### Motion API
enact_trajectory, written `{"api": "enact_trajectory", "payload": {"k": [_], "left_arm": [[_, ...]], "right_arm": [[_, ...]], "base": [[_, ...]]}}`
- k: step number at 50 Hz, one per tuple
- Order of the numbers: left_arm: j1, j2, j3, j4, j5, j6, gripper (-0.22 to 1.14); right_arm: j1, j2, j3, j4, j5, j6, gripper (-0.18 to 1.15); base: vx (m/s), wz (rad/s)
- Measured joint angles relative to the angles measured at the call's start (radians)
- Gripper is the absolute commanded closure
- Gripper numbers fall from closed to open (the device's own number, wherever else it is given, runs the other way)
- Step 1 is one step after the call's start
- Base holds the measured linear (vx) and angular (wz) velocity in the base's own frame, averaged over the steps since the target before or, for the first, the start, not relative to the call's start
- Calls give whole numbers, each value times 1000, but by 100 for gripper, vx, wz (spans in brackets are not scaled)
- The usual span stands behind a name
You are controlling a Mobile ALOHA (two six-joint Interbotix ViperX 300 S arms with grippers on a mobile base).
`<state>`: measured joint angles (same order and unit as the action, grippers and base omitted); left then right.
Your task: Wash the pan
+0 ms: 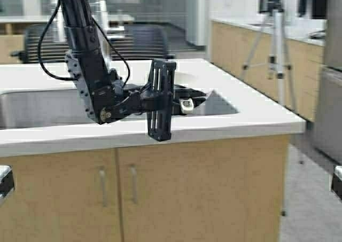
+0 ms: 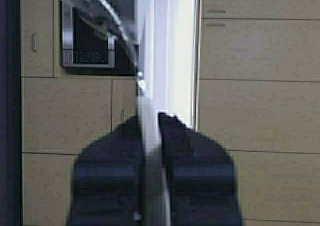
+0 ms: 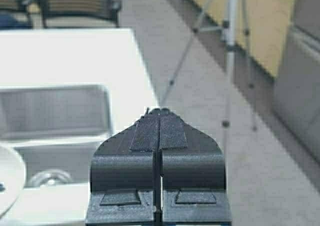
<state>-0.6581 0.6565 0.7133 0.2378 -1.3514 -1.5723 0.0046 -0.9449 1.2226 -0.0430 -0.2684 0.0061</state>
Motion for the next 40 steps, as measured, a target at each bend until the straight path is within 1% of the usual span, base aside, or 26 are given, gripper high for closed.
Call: {"api": "enact_trajectory", "payload": {"k": [9, 15, 19, 28, 36, 40], "left_arm": [[-3, 0, 3, -21, 0, -2, 89], [23, 2, -3, -34, 0, -2, 89], [57, 3, -11, -29, 0, -2, 89], [175, 40, -51, 14, 3, -29, 89], [219, 63, -103, 35, 23, -48, 89], [245, 80, -144, 69, 43, -58, 89]], "right_arm": [[2, 14, 0, 0, 2, 35, 91], [0, 21, -3, 0, 2, 40, 91], [2, 26, -6, 0, 2, 40, 91], [0, 29, -6, 0, -5, 40, 91], [0, 29, 5, 0, -12, 40, 91], [2, 29, 11, 0, -14, 38, 91]], "base": [[7, 27], [9, 22], [11, 22], [13, 21], [17, 15], [19, 11]]}}
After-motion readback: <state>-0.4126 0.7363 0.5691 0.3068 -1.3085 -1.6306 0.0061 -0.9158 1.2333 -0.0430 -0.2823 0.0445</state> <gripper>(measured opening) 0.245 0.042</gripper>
